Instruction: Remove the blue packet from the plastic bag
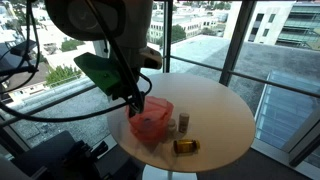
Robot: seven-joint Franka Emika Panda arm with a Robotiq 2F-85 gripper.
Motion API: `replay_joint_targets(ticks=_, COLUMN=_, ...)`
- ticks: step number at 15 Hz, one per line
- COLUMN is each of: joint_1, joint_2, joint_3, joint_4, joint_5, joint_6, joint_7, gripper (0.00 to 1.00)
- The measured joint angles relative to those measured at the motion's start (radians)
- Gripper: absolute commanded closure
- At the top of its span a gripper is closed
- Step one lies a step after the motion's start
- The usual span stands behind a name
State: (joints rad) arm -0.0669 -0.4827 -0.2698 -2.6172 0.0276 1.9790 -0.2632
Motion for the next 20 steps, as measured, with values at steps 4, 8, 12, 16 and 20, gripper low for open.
replay_joint_targets(ticks=4, joint_1=0.0, joint_2=0.0, joint_3=0.0, joint_4=0.0, joint_5=0.0, joint_6=0.0, joint_7=0.0, gripper=0.0)
replay_joint_targets(ticks=8, joint_1=-0.003, joint_2=0.003, joint_3=0.01, joint_4=0.0, joint_5=0.0, joint_6=0.002, joint_7=0.001, gripper=0.0)
replay_joint_targets(ticks=12, joint_1=-0.001, joint_2=0.01, joint_3=0.052, joint_4=0.006, joint_5=0.011, joint_6=0.057, joint_7=0.013, gripper=0.0)
replay_joint_targets(ticks=16, joint_1=0.016, joint_2=0.045, joint_3=0.111, joint_4=0.019, joint_5=0.024, joint_6=0.162, joint_7=0.061, gripper=0.0)
replay_joint_targets(ticks=20, joint_1=0.025, joint_2=0.125, joint_3=0.164, joint_4=0.026, joint_5=0.024, joint_6=0.293, joint_7=0.117, gripper=0.0)
